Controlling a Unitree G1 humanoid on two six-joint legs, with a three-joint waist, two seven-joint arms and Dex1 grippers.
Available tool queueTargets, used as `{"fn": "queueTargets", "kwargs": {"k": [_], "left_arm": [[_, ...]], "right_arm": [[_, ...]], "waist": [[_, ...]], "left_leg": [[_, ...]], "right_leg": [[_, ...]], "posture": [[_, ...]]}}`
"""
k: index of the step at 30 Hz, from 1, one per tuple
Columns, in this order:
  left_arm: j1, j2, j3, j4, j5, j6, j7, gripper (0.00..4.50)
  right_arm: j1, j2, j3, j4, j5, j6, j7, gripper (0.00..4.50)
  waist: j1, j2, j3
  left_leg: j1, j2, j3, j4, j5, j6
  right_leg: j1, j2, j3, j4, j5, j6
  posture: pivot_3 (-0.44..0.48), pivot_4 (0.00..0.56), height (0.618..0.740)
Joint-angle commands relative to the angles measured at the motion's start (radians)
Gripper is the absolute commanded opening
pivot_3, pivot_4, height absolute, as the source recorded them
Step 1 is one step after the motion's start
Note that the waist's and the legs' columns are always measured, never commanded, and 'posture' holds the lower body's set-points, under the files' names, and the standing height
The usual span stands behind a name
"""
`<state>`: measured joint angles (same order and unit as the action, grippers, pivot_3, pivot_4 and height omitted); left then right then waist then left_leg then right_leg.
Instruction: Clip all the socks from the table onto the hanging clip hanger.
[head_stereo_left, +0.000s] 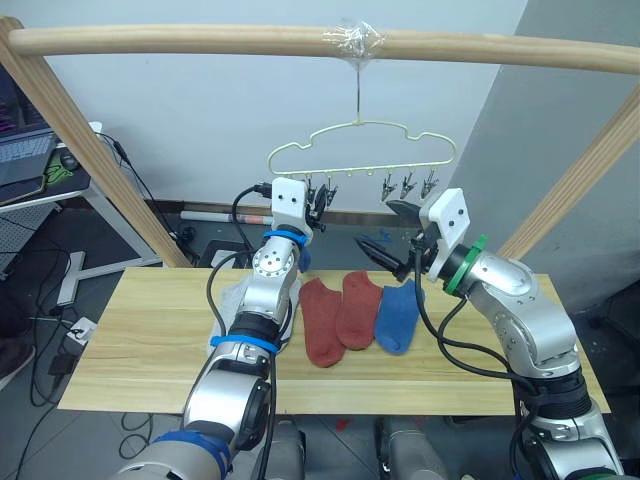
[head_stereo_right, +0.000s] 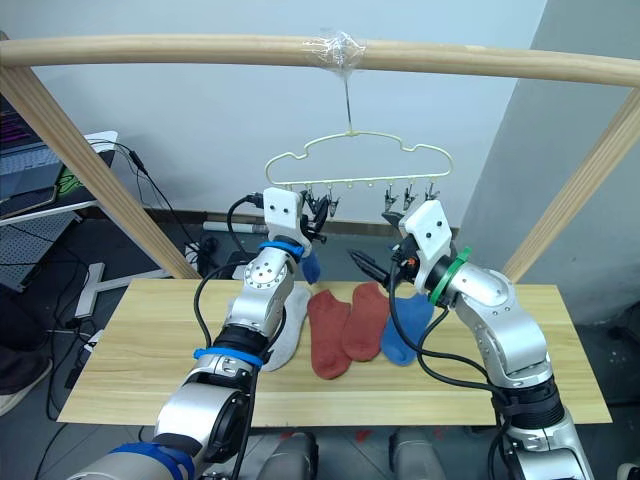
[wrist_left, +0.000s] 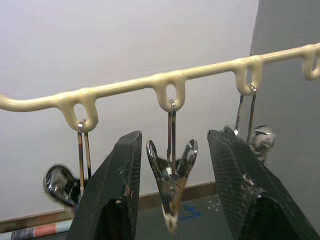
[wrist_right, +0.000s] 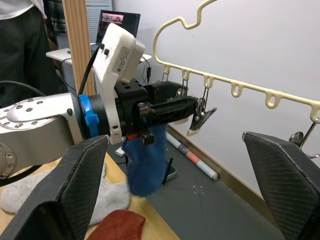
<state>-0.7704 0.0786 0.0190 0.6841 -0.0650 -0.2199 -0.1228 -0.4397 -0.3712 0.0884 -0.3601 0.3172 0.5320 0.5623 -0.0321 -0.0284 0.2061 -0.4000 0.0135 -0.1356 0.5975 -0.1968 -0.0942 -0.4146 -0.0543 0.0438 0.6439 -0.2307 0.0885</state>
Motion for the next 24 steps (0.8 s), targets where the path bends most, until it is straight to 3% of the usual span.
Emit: {"fn": "queueTargets", "kwargs": {"k": [1, 14, 21, 24], "left_arm": [[-0.027, 0.0, 0.008, -0.011, 0.009, -0.021, 0.003, 2.11], [-0.022, -0.004, 0.011, -0.009, 0.011, -0.023, -0.006, 2.11], [-0.024, -0.003, 0.011, -0.011, 0.015, -0.023, -0.009, 0.45], [-0.021, -0.003, 0.011, -0.016, 0.013, -0.022, -0.012, 0.13]], "right_arm": [[-0.025, -0.004, -0.025, -0.017, 0.01, -0.019, 0.0, 4.5], [-0.034, 0.001, -0.023, -0.013, 0.005, -0.022, -0.007, 4.5], [-0.033, 0.001, -0.021, -0.016, 0.006, -0.022, -0.005, 4.5], [-0.035, 0.002, -0.021, -0.014, 0.005, -0.023, -0.006, 4.5]], "waist": [[0.0, 0.0, 0.0], [0.0, 0.0, 0.0], [0.0, 0.0, 0.0], [0.0, 0.0, 0.0]], "left_leg": [[0.0, 0.0, 0.0, 0.0, 0.0, 0.0], [0.0, 0.0, 0.0, 0.001, 0.0, 0.0], [0.0, 0.0, 0.0, 0.001, 0.0, 0.0], [0.0, 0.0, 0.0, 0.001, 0.0, 0.0]], "right_leg": [[0.0, 0.0, 0.0, 0.0, 0.0, 0.0], [0.0, 0.0, 0.0, 0.001, 0.0, 0.0], [0.0, 0.0, 0.0, 0.001, 0.0, 0.0], [0.0, 0.0, 0.0, 0.001, 0.0, 0.0]], "posture": [[-0.019, 0.149, 0.74], [-0.021, 0.147, 0.74], [-0.021, 0.147, 0.74], [-0.021, 0.147, 0.74]]}}
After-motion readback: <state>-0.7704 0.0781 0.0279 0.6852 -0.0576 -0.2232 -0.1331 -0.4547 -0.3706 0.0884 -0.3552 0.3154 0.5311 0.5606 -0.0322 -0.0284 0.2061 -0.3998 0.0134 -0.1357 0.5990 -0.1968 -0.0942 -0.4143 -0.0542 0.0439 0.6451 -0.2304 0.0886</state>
